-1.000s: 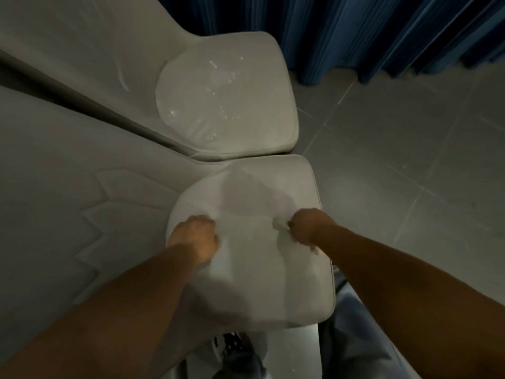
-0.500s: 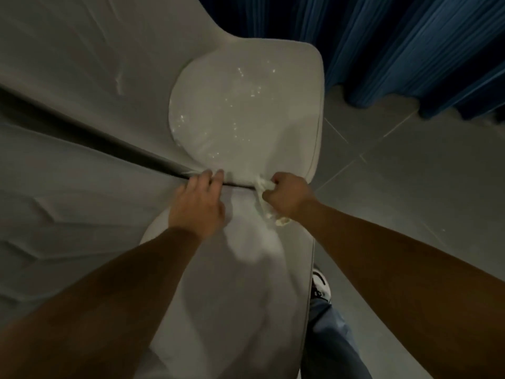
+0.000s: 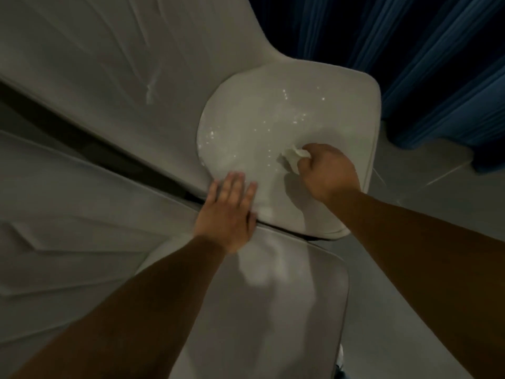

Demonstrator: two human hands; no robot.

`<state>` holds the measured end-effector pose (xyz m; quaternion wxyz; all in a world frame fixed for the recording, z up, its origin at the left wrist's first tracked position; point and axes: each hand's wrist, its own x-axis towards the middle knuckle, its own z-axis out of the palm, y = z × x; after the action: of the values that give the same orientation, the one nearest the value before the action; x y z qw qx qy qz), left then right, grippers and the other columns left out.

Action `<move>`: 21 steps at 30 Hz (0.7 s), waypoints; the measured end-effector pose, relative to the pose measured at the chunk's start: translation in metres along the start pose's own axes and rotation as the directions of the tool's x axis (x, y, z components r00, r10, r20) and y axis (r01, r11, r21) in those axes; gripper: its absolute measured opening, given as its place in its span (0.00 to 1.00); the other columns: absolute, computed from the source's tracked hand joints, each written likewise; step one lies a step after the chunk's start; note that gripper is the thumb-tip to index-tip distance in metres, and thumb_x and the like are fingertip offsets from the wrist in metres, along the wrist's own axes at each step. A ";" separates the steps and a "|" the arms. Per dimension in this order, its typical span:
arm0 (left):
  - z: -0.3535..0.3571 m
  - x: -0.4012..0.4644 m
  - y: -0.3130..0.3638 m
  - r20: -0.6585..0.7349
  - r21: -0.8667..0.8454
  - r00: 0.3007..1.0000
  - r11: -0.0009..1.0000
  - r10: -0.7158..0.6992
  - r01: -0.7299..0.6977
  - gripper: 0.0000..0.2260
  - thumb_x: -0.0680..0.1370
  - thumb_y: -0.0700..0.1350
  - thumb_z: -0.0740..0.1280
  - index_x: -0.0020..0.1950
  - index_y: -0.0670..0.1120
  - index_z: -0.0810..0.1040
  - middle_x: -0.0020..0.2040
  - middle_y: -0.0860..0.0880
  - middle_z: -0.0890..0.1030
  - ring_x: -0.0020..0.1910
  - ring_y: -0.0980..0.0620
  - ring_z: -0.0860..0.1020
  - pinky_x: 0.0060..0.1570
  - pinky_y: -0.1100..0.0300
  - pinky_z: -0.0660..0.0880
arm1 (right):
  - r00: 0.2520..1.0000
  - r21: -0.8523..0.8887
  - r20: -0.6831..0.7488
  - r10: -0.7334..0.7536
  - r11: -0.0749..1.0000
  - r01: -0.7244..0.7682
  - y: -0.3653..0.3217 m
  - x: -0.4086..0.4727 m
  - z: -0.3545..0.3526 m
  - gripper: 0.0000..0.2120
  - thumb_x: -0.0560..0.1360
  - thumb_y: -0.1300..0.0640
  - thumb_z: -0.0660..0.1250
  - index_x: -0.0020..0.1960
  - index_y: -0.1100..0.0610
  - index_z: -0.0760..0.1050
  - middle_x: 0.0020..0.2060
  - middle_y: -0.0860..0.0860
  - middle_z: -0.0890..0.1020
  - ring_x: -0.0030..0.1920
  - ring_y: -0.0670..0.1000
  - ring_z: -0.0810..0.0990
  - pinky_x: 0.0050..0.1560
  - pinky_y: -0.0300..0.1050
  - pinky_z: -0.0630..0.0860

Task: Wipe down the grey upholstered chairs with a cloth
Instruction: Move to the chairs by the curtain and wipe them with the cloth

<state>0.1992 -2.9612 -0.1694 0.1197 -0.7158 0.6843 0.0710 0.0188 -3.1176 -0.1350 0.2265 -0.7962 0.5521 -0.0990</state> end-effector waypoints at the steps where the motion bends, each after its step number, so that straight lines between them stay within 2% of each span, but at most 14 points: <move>1: 0.006 0.002 0.003 0.024 -0.003 1.000 1.000 -0.014 0.014 0.31 0.82 0.59 0.45 0.84 0.49 0.49 0.83 0.41 0.52 0.82 0.41 0.48 0.78 0.42 0.41 | 0.997 -0.083 0.047 -0.068 0.994 0.071 0.002 0.002 0.007 0.21 0.77 0.49 0.54 0.61 0.57 0.77 0.56 0.59 0.80 0.57 0.61 0.75 0.57 0.51 0.73; 4: 0.017 0.003 0.004 0.046 0.004 0.998 1.000 -0.031 0.031 0.32 0.82 0.61 0.38 0.84 0.48 0.45 0.83 0.40 0.50 0.82 0.40 0.48 0.77 0.43 0.37 | 0.972 -0.294 0.203 -0.120 0.939 0.177 0.006 -0.007 0.031 0.30 0.73 0.45 0.48 0.69 0.56 0.70 0.68 0.57 0.73 0.70 0.57 0.66 0.70 0.55 0.62; 7: 0.016 -0.005 0.007 0.022 -0.038 0.998 0.997 -0.059 0.060 0.35 0.82 0.63 0.40 0.83 0.44 0.53 0.82 0.39 0.57 0.81 0.41 0.55 0.79 0.45 0.45 | 0.979 -0.356 0.174 -0.105 0.920 0.162 0.010 -0.019 0.047 0.32 0.74 0.45 0.52 0.76 0.54 0.62 0.75 0.57 0.64 0.76 0.56 0.56 0.75 0.58 0.51; 9: 0.016 -0.013 0.013 -0.002 -0.113 0.993 0.986 -0.122 0.121 0.34 0.82 0.62 0.44 0.81 0.42 0.59 0.80 0.40 0.62 0.81 0.43 0.59 0.80 0.47 0.49 | 0.981 -0.364 0.150 -0.126 0.915 0.173 0.012 -0.021 0.049 0.30 0.76 0.46 0.52 0.76 0.54 0.61 0.75 0.57 0.64 0.76 0.57 0.57 0.75 0.58 0.52; 10: 0.017 -0.016 0.015 -0.001 -0.134 0.989 0.980 -0.148 0.147 0.33 0.82 0.61 0.45 0.81 0.42 0.61 0.80 0.41 0.63 0.80 0.44 0.60 0.79 0.49 0.50 | 0.982 -0.343 0.128 -0.137 0.923 0.173 0.011 -0.020 0.047 0.29 0.76 0.46 0.52 0.75 0.53 0.63 0.74 0.57 0.66 0.75 0.57 0.60 0.74 0.58 0.56; 12: 0.016 -0.017 0.015 -0.016 -0.151 0.984 0.974 -0.175 0.171 0.32 0.81 0.59 0.51 0.78 0.42 0.67 0.78 0.42 0.68 0.78 0.46 0.65 0.77 0.49 0.58 | 0.987 -0.241 0.047 -0.155 0.957 0.162 0.008 -0.008 0.040 0.24 0.77 0.49 0.55 0.72 0.53 0.69 0.71 0.56 0.71 0.70 0.58 0.69 0.68 0.57 0.65; 14: 0.016 -0.015 0.014 -0.047 -0.184 0.982 0.968 -0.185 0.173 0.29 0.78 0.57 0.55 0.75 0.43 0.73 0.75 0.44 0.73 0.75 0.47 0.71 0.74 0.50 0.64 | 0.985 -0.090 -0.069 -0.156 0.985 0.149 0.005 0.015 0.030 0.19 0.79 0.56 0.61 0.69 0.56 0.72 0.67 0.57 0.75 0.63 0.60 0.75 0.62 0.54 0.71; 16: 0.018 -0.014 0.014 -0.062 -0.224 0.975 0.955 -0.213 0.195 0.28 0.77 0.55 0.56 0.73 0.44 0.76 0.73 0.46 0.75 0.72 0.48 0.74 0.70 0.52 0.63 | 0.979 -0.011 -0.174 -0.101 0.995 0.101 0.003 0.047 0.016 0.16 0.79 0.59 0.61 0.66 0.59 0.75 0.62 0.60 0.77 0.58 0.62 0.77 0.58 0.50 0.72; 18: 0.024 -0.014 0.016 -0.087 -0.226 0.966 0.949 -0.244 0.219 0.28 0.75 0.55 0.57 0.72 0.45 0.77 0.72 0.47 0.76 0.70 0.48 0.76 0.66 0.52 0.62 | 0.965 -0.004 -0.260 -0.025 1.000 0.025 -0.001 0.082 0.001 0.14 0.81 0.56 0.59 0.62 0.59 0.76 0.55 0.61 0.80 0.54 0.62 0.78 0.54 0.49 0.72; 21: 0.037 -0.013 0.016 -0.186 -0.186 0.952 0.960 -0.243 0.208 0.29 0.72 0.55 0.60 0.71 0.47 0.78 0.71 0.46 0.77 0.68 0.47 0.72 0.62 0.51 0.65 | 0.931 0.058 -0.365 0.030 0.998 -0.009 -0.013 0.136 -0.019 0.14 0.81 0.52 0.56 0.56 0.57 0.77 0.48 0.58 0.81 0.48 0.59 0.78 0.47 0.47 0.70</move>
<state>0.1847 -2.9391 -0.2031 -0.0043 -0.8003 0.5984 0.0379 0.0727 -3.2442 -0.1247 0.1428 -0.7518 0.5896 -0.2583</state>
